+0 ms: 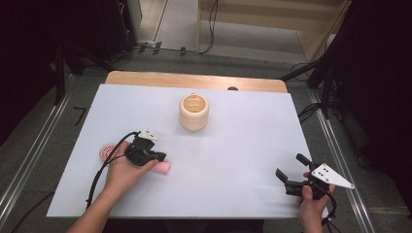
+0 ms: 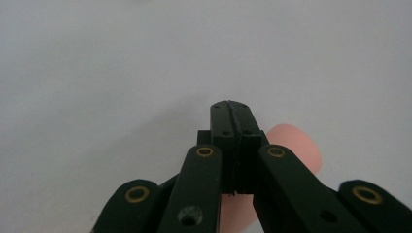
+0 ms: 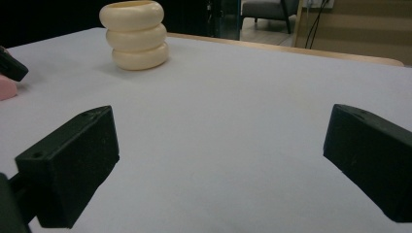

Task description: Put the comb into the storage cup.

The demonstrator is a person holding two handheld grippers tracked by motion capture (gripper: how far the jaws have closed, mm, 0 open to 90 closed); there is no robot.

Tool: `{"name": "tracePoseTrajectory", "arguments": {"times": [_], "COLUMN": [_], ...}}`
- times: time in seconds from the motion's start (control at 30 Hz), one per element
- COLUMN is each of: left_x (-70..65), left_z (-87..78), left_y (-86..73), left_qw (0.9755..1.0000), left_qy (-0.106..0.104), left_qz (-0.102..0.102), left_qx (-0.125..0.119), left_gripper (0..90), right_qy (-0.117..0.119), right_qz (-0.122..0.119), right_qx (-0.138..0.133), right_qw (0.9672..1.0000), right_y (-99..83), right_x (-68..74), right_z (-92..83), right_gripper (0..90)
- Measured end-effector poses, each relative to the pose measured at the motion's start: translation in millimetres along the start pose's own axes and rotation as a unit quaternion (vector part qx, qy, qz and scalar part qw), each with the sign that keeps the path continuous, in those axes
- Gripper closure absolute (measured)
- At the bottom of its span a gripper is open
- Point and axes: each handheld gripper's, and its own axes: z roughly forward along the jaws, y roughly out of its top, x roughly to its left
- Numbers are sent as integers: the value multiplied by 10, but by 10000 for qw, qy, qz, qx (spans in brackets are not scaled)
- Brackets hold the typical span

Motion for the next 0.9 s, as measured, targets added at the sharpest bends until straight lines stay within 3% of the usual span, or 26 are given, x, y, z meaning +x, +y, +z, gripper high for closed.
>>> {"name": "tracePoseTrajectory", "arguments": {"times": [0.03, 0.1, 0.13, 0.17, 0.2, 0.23, 0.27, 0.33, 0.37, 0.4, 0.43, 0.47, 0.5, 0.57, 0.6, 0.63, 0.67, 0.7, 0.73, 0.77, 0.8, 0.83, 0.87, 0.9], "left_x": [-7, -24, -37, -47, -60, -60, -61, -62, -60, -60, -56, -56, -58, -63, -74, -77, -77, -62, -50, -32, -32, -18, -6, -2], "left_z": [-12, -48, -73, -99, -145, -145, -201, -233, -299, -299, -364, -364, -396, -455, -507, -531, -531, -585, -606, -630, -630, -651, -674, -720], "left_y": [-11, -37, -52, -65, -86, -86, -106, -116, -141, -141, -171, -171, -189, -229, -282, -311, -311, -376, -408, -440, -440, -475, -511, -591], "left_qw": [10000, 9997, 9993, 9988, 9977, 9977, 9959, 9946, 9913, 9913, 9878, 9878, 9859, 9826, 9796, 9774, 9774, 9732, 9706, 9689, 9689, 9667, 9640, 9586], "left_qy": [9, -59, -69, -46, -9, -9, -14, -27, -44, -44, -80, -80, -77, 6, 238, 324, 324, 411, 439, 478, 478, 489, 539, 640], "left_qz": [18, 72, 82, 110, 131, 131, 105, 91, 70, 70, 51, 51, 57, 63, 79, 31, 31, -26, -103, -130, -130, -144, -188, -202], "left_qx": [-65, -243, -364, -472, -660, -660, -903, -1033, -1313, -1313, -1553, -1553, -1669, -1855, -1993, -2089, -2089, -2264, -2363, -2426, -2426, -2509, -2599, -2767], "left_gripper": [900, 780, 780, 659, 619, 579, 533, 498, 441, 419, 396, 376, 355, 335, 315, 269, 248, 223, 160, 133, 121, 121, 79, 61], "right_qy": [0, 2, 2, 4, 4, 4, 5, 0, -15, -9, -14, -14, -11, -10, -24, -30, -29, -34, -42, -48, -48, -26, -27, -5], "right_qz": [-6, -6, -6, -8, -5, -5, -10, -3, -20, -20, -19, -19, -21, -23, -41, -42, -45, -51, -59, -70, -70, -70, -99, -143], "right_qx": [7, 7, 7, 6, 9, 9, 9, 6, 3, 4, 3, 3, 19, 21, 32, 33, 40, 48, 46, 48, 48, 74, 110, 158], "right_qw": [10000, 10000, 10000, 10000, 10000, 10000, 10000, 10000, 10000, 10000, 10000, 10000, 10000, 10000, 10000, 10000, 10000, 10000, 10000, 10000, 10000, 9999, 9999, 9998], "right_y": [0, 0, 0, 0, 1, 1, 1, 1, 1, 1, 1, 1, 2, 3, 3, 4, 5, 6, 8, 11, 11, 15, 21, 28], "right_x": [2, 3, 3, 2, 2, 2, 1, 2, 2, 3, 4, 4, 6, 8, 12, 13, 14, 15, 16, 15, 15, 19, 24, 39], "right_z": [1, 1, 1, 1, 2, 2, 3, 3, 4, 4, 4, 4, 4, 5, 7, 7, 5, 4, 4, 5, 5, 7, 9, 13], "right_gripper": [0, 0, 0, 0, 0, 0, 0, 0, 0, 0, 0, 0, 0, 0, 0, 0, 0, 0, 0, 0, 0, 0, 0, 0]}}
